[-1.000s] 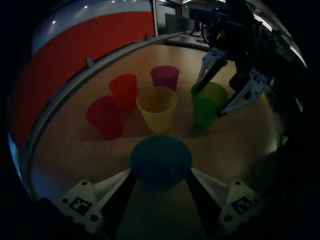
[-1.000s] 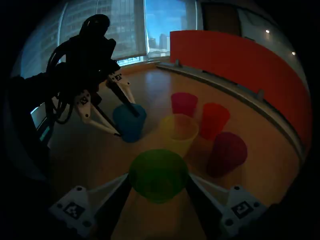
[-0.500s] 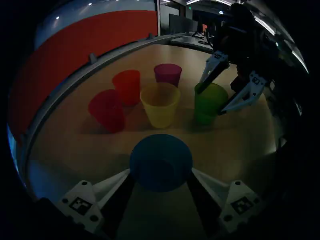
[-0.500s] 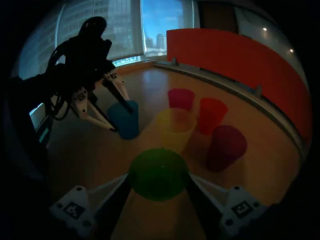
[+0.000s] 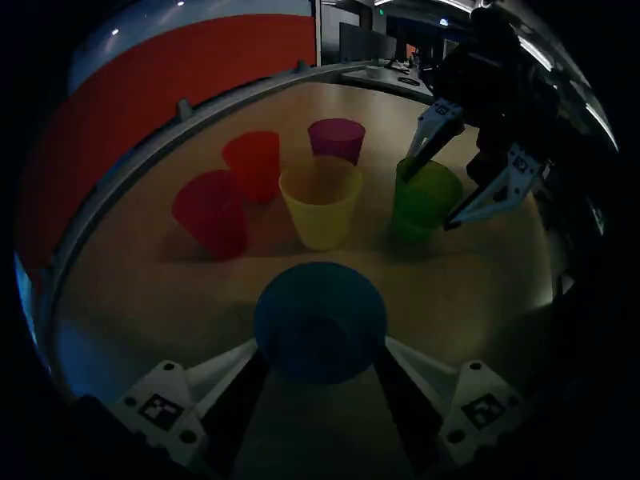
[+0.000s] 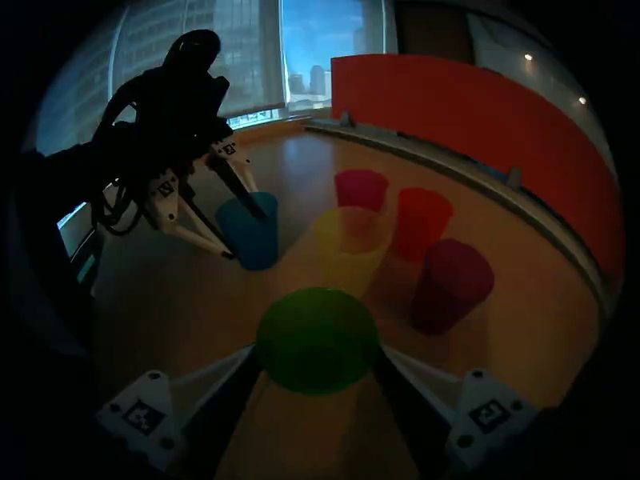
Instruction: Pour water
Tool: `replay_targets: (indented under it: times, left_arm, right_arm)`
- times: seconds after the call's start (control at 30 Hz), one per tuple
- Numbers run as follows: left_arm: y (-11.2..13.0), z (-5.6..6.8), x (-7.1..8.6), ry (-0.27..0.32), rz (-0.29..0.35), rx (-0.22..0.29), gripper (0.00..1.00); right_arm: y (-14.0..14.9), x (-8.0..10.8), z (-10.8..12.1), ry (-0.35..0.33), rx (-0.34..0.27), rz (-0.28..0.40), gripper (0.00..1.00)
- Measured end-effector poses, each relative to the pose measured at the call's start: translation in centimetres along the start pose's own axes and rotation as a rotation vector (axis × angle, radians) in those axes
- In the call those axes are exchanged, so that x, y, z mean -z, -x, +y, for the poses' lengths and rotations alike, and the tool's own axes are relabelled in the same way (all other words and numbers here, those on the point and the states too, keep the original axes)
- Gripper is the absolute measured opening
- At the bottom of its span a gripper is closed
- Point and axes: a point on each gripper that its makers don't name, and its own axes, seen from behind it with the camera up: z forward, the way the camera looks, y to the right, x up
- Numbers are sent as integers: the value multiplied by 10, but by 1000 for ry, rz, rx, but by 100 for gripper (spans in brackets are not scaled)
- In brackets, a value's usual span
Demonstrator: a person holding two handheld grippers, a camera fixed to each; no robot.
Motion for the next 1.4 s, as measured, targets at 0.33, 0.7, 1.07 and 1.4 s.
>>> replay_targets:
  times: [0.33,0.7,1.07,1.4]
  left_arm:
    - [19,-3,9,-32,-55,-10,86]
    - [34,-14,42,-128,-15,41,87]
    - [33,-42,91,-303,145,156,87]
    - [32,-59,126,-462,302,242,87]
  right_arm:
    - [10,11,3,31,-6,-9,100]
    - [21,42,5,102,-38,12,100]
    - [22,81,26,238,-118,91,100]
    - [6,114,49,385,-179,197,100]
